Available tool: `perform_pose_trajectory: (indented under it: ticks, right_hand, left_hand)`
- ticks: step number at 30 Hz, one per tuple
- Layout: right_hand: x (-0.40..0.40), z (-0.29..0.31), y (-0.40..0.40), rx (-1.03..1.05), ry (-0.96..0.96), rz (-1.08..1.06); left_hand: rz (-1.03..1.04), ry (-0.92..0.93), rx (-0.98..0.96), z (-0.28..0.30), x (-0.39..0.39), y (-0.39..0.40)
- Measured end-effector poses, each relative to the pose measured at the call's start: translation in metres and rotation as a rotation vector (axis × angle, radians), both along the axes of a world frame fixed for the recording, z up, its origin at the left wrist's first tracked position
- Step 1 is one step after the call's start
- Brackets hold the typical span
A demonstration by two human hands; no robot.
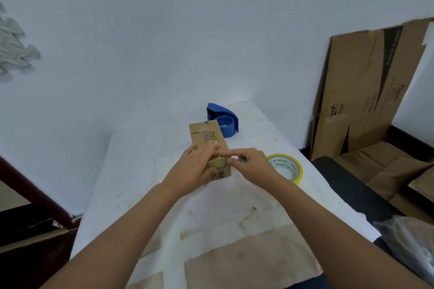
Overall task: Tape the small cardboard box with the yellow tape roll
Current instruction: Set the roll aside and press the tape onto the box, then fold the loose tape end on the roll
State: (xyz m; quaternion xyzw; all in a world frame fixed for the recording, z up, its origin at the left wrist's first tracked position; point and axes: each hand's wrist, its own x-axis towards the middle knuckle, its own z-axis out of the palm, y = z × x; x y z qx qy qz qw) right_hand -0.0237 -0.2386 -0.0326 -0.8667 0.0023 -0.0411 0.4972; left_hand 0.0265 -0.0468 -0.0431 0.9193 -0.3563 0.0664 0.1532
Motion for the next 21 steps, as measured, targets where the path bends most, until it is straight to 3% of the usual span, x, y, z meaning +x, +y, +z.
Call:
perform_pose_trajectory:
  ticks: [6, 9, 15, 17, 21]
  right_hand:
    - [-0.009, 0.014, -0.061, -0.078, -0.058, -0.183]
    - [-0.019, 0.009, -0.083, -0.246, 0.019, -0.187]
    - [-0.039, -0.003, -0.087, -0.454, 0.088, -0.194]
    - [-0.042, -0.006, -0.085, -0.503, 0.11, -0.185]
    - [-0.049, -0.01, -0.083, -0.53, 0.121, -0.161]
  left_hand:
    - [-0.011, -0.096, -0.362, 0.012, -0.028, -0.028]
    - [-0.007, 0.213, -0.433, 0.018, -0.044, -0.063]
    - [0.085, 0.713, -0.321, -0.003, -0.021, -0.102]
    - [0.075, 0.806, -0.301, -0.006, -0.019, -0.106]
    - [0.14, 0.802, -0.353, -0.012, -0.024, -0.107]
